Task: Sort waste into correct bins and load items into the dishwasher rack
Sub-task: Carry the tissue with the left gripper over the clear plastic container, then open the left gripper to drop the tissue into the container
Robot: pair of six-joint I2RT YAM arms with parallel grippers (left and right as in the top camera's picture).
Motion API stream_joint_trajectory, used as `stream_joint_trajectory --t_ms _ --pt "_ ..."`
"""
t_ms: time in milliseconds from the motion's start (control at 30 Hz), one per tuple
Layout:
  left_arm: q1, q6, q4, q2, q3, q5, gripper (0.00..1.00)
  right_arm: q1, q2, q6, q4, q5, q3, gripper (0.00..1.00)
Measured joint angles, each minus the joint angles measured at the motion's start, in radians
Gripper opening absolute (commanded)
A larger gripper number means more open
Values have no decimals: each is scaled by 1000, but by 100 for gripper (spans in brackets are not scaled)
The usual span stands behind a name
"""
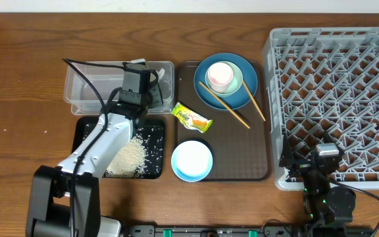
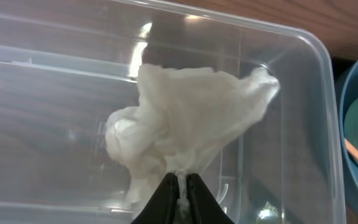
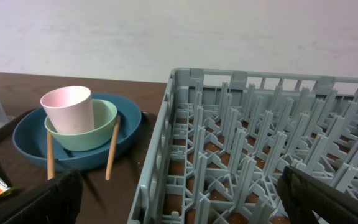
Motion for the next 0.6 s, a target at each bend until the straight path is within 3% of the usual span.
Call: stream_joint_trajectory --t_ms 500,600 --pt "0 58 -45 -56 0 0 10 0 0 0 0 0 0 99" --pt "0 73 -53 -88 0 0 17 0 0 0 0 0 0 99"
